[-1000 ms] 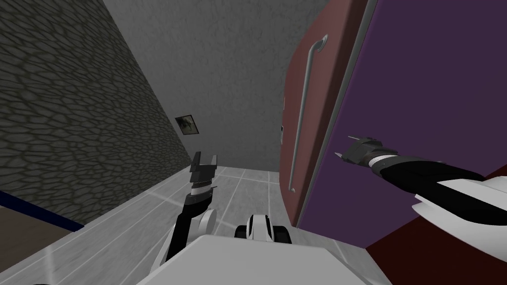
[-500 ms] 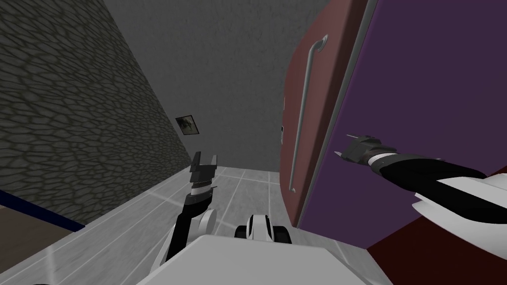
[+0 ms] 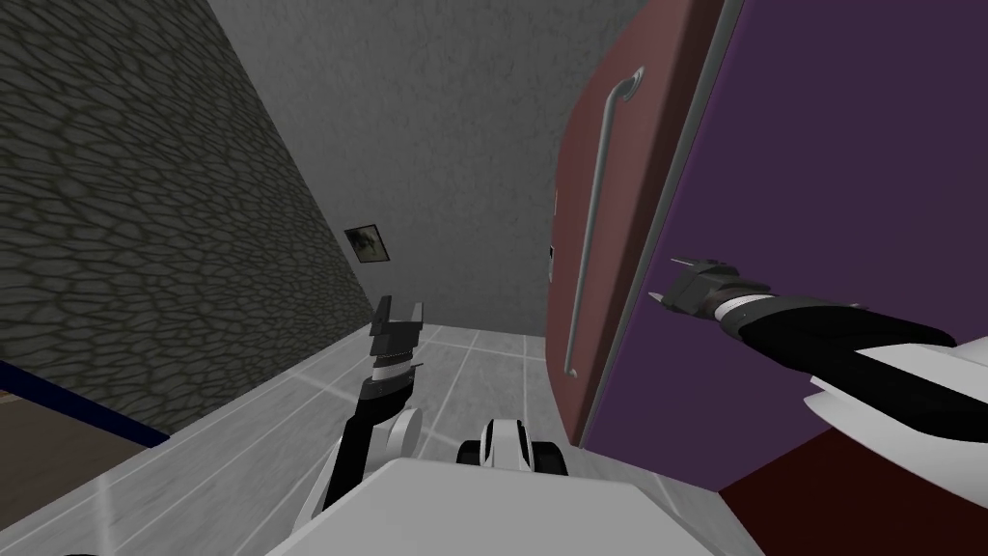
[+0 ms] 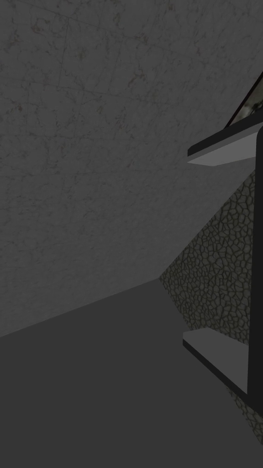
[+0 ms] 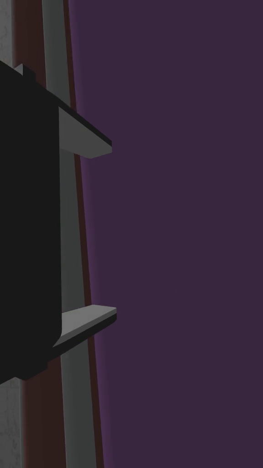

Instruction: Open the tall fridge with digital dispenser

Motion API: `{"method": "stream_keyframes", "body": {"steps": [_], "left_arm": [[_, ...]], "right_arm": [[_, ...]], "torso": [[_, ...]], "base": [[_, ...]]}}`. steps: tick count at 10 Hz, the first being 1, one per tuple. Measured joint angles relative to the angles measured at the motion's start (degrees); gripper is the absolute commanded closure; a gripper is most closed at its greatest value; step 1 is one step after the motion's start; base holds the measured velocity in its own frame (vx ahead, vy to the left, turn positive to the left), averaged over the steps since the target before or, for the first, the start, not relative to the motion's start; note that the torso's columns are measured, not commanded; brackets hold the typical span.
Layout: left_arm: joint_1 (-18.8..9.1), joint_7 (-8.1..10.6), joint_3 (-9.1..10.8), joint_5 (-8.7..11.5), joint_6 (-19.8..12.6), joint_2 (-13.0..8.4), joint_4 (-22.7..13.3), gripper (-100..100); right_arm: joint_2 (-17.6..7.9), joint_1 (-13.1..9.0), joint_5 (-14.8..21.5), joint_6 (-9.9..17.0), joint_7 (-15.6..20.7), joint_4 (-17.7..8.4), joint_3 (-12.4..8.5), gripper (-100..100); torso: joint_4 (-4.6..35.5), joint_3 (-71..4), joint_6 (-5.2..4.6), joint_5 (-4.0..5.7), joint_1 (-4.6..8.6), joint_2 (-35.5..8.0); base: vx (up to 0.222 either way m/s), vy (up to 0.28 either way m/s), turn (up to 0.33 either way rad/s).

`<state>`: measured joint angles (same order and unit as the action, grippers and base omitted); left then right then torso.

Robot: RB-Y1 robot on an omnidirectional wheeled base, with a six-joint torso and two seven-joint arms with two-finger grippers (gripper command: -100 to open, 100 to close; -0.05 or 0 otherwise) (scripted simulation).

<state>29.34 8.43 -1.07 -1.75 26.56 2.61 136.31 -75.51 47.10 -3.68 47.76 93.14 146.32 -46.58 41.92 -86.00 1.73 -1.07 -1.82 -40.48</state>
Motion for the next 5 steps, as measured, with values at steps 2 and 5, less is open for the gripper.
{"method": "stream_keyframes", "body": {"steps": [2, 5], "left_arm": [[0.0, 0.0, 0.0, 0.0, 0.0, 0.0, 0.0, 0], [0.0, 0.0, -0.01, 0.0, 0.0, 0.0, 0.0, 0]], "right_arm": [[-0.2, -0.6, 0.9, 0.2, -0.4, -0.4, 1.1, -100], [-3.1, -2.0, 2.2, 1.5, -0.4, 2.2, 2.7, -100]], "torso": [[0.0, 0.0, 0.08, 0.09, 0.11, 0.0], [-0.1, 0.0, -0.36, 0.34, 0.71, 0.0]], "base": [[-0.004, 0.009, 0.022], [0.01, 0.03, 0.062]]}}
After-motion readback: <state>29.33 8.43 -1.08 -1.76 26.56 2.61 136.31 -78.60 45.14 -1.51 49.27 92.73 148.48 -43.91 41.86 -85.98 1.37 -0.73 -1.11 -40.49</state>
